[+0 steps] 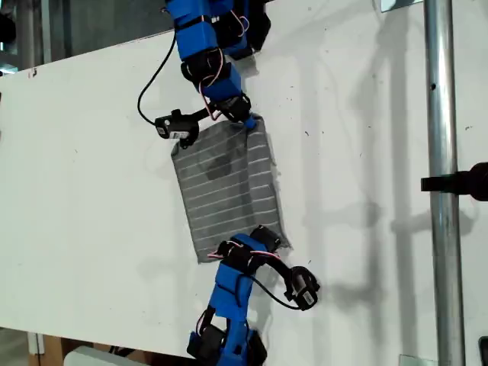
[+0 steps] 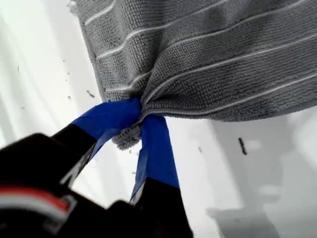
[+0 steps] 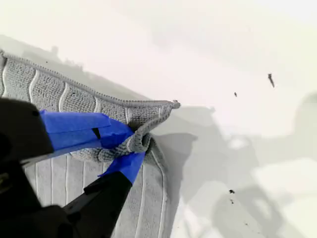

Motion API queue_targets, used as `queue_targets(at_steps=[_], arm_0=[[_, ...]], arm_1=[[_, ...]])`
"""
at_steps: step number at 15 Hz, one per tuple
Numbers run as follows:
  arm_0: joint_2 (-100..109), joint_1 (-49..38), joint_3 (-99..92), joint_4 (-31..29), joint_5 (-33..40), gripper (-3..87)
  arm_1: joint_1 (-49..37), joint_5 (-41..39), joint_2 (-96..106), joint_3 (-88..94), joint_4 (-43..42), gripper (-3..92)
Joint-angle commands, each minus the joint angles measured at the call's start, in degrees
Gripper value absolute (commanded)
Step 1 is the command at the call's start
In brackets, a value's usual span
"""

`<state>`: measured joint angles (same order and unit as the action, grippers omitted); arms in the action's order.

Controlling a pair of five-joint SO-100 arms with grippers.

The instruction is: Grasp corners of a towel and fold twice.

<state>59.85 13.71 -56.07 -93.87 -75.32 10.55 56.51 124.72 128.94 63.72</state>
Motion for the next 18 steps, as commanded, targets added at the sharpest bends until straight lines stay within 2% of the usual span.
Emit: queue_targets(at_steps=[1,4,6,11,14,18], arm_0=[[3.9,5.4,0.6,0.3,-4.6,-2.8],[4.1,9.7,0.8,1.7,-11.4,-2.8],[4.5,8.9,0.6,1.0,-11.3,-2.8],[15.6,0.1,-5.1,-0.5,-2.5,-2.8],[22.3,-8.5,-13.1,-0.3,4.7,-2.8],[27.2,-22.3,-21.4,2.3,15.2,-2.8]], arm_1=[[9.1,5.5,1.8,-0.4,-0.7,-0.2],[14.8,9.2,1.4,-1.9,-0.8,-0.2],[11.8,7.5,1.3,-2.5,0.6,-0.2],[-1.8,-3.1,1.4,-7.9,5.0,-0.3],[-12.9,-10.7,1.1,-8.4,2.4,-0.3],[-31.6,-25.4,-3.1,-10.8,-5.2,-0.3]])
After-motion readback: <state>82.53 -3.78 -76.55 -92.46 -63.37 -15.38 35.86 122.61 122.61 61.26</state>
